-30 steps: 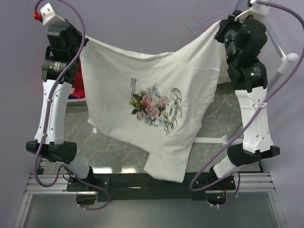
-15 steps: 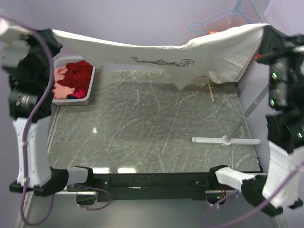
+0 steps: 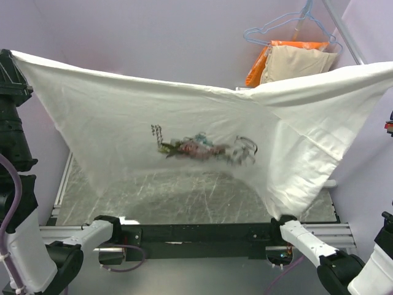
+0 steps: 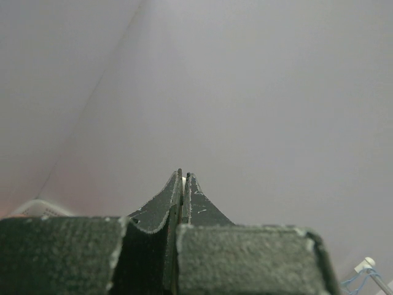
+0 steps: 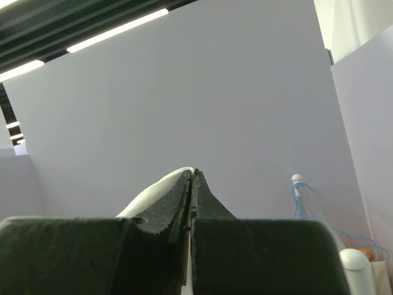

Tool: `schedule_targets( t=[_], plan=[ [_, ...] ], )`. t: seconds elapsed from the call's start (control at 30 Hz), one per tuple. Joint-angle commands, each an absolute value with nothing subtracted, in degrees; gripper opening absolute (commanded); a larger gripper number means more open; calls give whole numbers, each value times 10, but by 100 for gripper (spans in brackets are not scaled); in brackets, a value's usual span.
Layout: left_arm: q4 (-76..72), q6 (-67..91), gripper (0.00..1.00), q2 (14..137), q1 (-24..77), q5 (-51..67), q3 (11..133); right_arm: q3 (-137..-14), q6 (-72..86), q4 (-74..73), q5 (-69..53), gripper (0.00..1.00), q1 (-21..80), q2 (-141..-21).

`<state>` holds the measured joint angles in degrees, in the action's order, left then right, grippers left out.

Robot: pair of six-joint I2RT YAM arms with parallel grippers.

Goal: Fold and stack the t-shirts
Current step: Flatten the tshirt out

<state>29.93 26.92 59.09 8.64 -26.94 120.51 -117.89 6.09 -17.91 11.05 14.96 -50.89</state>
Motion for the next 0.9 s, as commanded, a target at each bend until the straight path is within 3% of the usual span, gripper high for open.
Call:
schedule_targets(
  t=[0.0, 0.27, 0.6, 0.77, 0.87],
  plan=[
    [265, 238, 1, 623, 83, -296, 1219, -1199, 47, -134, 102, 0, 146, -554],
    [250, 255, 1, 732, 83, -282, 1171, -1188, 57, -122, 126, 0, 147, -703],
    [240, 279, 1, 967, 134, -322, 1006, -1142, 124, -152, 152, 0, 147, -1011],
    [291, 315, 1, 1149, 142, -373, 1111, -1290, 112, -200, 167, 0, 145, -1184],
    [335, 344, 1, 1291, 142, -381, 1287, -1330, 120, -164, 164, 0, 134, -1275]
  ],
)
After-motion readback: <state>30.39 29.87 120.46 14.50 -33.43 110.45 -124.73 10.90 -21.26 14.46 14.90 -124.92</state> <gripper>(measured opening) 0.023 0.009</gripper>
